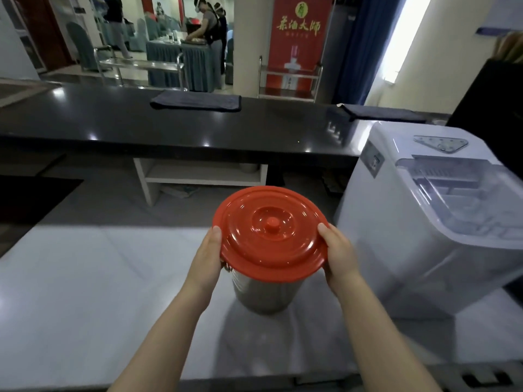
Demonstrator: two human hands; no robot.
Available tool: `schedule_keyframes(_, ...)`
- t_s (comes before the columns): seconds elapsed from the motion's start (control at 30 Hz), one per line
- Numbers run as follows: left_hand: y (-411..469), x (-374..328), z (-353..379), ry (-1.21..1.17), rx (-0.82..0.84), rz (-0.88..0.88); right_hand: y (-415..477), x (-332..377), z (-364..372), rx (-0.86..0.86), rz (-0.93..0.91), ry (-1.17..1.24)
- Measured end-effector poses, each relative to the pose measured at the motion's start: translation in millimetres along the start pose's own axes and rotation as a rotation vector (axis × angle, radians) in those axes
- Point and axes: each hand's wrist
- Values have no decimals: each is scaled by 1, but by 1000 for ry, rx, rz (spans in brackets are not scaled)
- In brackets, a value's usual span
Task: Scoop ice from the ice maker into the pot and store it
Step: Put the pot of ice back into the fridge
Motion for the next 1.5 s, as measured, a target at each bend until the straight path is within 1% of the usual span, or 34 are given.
schedule_keyframes(0.07,1,2,1,-6,23,10,-4,-1,1,-45,-3,18)
schedule_keyframes(0.2,2,3,3,-58,7,0,-16,-6,3,-153,-2,32)
schedule_keyframes(0.33,0,2,1,-81,59,-2,-29,-12,4,-230,-42,59)
schedule_keyframes(0.43,-6,4,-5,-94,95,-4,-44,-17,7,-254,-111,69)
schedule_keyframes(0.57,-13,3,-11,-78,111,72,-67,-20,7,-304,-150,80)
schedule_keyframes(0.7,-21,-2,-6,-111,184,99,-90,-30,-3,-377,-160,76)
schedule_keyframes(0.8,-33,-12,8,-127,271,85,-112,-34,-19,-460,-151,97)
schedule_keyframes(1.0,-67,-18,52,-176,458,27,-162,-39,-70,-599,-154,112)
schedule_keyframes(1.13,-97,-18,94,-222,571,18,-201,-40,-115,-718,-198,180)
schedule_keyframes(1.27,-135,-20,148,-272,690,28,-240,-45,-168,-821,-181,211)
schedule_keyframes(1.5,-218,-15,250,-286,835,-3,-307,-51,-278,-921,-175,255)
Point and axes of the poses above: each hand's wrist, its own y-axis towards the middle knuckle, its own z-axis out of the palm, x = y × z, and after that the axes turned 12 degrees about z, right-handed
